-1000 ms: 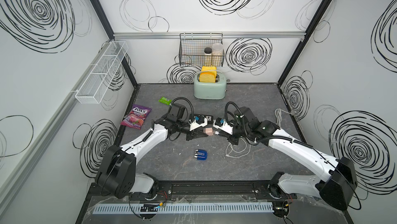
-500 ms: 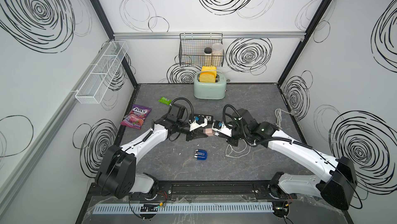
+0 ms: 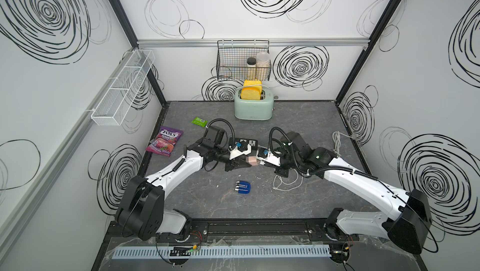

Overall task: Charge the electric shaver
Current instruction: Insert the charging cable into the plug.

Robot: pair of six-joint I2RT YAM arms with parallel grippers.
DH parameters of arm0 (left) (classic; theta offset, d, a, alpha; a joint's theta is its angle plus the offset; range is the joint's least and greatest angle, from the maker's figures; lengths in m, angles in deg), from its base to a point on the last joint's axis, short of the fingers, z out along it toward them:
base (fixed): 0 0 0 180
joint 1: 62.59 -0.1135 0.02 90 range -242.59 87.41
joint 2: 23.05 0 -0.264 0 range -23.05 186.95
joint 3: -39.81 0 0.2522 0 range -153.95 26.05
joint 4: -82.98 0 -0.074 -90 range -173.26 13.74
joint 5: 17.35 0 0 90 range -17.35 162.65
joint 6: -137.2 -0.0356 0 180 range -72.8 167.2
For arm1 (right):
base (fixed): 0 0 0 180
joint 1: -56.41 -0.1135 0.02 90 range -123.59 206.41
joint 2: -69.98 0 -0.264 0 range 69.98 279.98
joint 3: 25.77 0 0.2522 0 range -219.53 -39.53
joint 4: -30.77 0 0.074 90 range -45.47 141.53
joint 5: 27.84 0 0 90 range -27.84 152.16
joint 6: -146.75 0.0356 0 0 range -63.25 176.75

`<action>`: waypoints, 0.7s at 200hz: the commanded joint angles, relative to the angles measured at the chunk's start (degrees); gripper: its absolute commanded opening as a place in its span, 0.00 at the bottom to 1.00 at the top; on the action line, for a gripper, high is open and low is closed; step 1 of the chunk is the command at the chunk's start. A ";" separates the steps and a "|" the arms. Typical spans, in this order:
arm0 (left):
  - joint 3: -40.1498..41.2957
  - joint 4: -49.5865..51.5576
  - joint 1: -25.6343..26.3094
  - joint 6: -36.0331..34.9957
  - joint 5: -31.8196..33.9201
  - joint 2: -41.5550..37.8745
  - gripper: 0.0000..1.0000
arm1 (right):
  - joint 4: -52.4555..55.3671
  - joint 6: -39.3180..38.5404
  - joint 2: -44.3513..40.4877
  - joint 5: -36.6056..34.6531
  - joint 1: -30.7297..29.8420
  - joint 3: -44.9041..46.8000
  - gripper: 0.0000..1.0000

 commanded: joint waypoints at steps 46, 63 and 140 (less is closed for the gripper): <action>-2.09 -0.45 1.80 -2.07 -2.81 -0.20 0.00 | -3.32 -2.14 1.64 9.09 -0.49 -5.02 0.00; -2.24 -1.07 1.55 -1.55 -3.62 -0.47 0.00 | -3.49 -2.03 2.21 10.62 -0.43 -5.22 0.00; -0.23 -7.23 -0.30 2.82 -9.03 -2.89 0.00 | -9.48 2.18 -1.74 16.74 4.59 1.33 0.00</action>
